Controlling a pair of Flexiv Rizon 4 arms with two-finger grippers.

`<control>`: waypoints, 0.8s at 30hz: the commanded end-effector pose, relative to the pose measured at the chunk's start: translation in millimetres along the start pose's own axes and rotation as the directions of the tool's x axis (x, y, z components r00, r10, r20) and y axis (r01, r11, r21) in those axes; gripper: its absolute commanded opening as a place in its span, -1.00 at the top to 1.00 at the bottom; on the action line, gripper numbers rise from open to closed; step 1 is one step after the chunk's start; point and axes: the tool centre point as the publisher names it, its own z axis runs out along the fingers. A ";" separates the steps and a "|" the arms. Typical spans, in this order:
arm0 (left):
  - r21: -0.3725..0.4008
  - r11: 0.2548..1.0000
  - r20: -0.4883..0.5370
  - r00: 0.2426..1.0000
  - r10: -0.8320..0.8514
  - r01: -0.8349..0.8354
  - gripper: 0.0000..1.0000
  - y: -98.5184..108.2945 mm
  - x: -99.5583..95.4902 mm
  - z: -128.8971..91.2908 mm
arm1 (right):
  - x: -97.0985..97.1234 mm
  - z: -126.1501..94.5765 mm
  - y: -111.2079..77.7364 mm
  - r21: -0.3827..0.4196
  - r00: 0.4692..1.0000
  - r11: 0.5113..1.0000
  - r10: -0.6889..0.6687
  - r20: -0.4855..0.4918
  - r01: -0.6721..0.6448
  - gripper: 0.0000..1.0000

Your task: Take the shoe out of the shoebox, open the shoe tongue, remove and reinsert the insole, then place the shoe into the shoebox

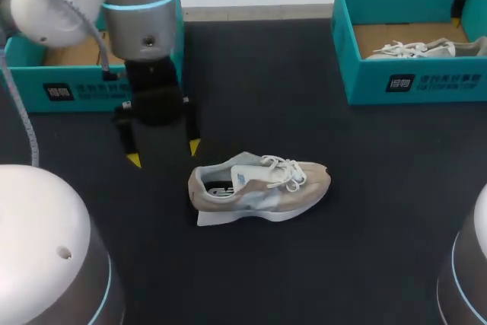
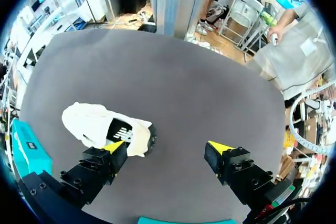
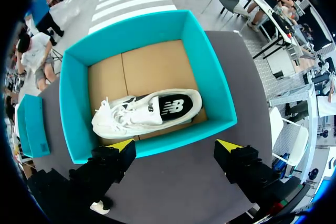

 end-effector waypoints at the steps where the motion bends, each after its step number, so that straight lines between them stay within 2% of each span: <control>1: 0.069 0.998 0.181 0.983 -0.006 -0.007 -1.00 8.4 10.4 1.5 | -0.4 0.2 -0.4 -0.001 1.000 1.000 0.000 -0.002 0.000 -1.00; 8: 0.069 0.998 0.181 0.983 -0.006 -0.007 -1.00 8.4 10.4 1.5 | -0.4 0.2 -0.4 -0.001 1.000 1.000 0.000 -0.002 0.000 -1.00; 10: 0.186 0.982 0.269 0.961 -0.067 0.017 -1.00 7.5 20.1 0.2 | -0.4 0.2 -0.4 -0.001 1.000 1.000 0.000 -0.002 0.000 -1.00; 12: 0.229 0.970 0.320 0.935 -0.153 0.081 -1.00 8.3 29.8 4.5 | -0.4 0.2 -0.4 -0.001 1.000 1.000 0.000 -0.002 0.000 -1.00; 14: 0.325 0.935 0.365 0.894 -0.261 0.140 -1.00 10.5 37.4 9.3 | -0.4 0.2 -0.4 -0.001 1.000 1.000 0.000 -0.002 0.000 -1.00; 17: 0.397 0.892 0.419 0.822 -0.385 0.215 -1.00 17.4 46.2 14.8 | -0.4 0.2 -0.4 -0.001 1.000 1.000 0.000 -0.002 0.000 -1.00; 20: 0.498 0.824 0.494 0.692 -0.526 0.271 -1.00 24.7 52.8 16.4 | -0.4 0.2 -0.4 -0.001 1.000 1.000 0.000 -0.002 0.000 -1.00; 21: 0.510 0.811 0.507 0.662 -0.552 0.286 -1.00 27.4 54.0 16.7 | -0.4 0.2 -0.4 -0.001 1.000 1.000 0.000 -0.002 0.000 -1.00; 24: 0.581 0.752 0.495 0.598 -0.630 0.311 -1.00 30.3 56.5 22.6 | -0.4 0.2 -0.4 -0.001 1.000 1.000 0.000 -0.002 0.000 -1.00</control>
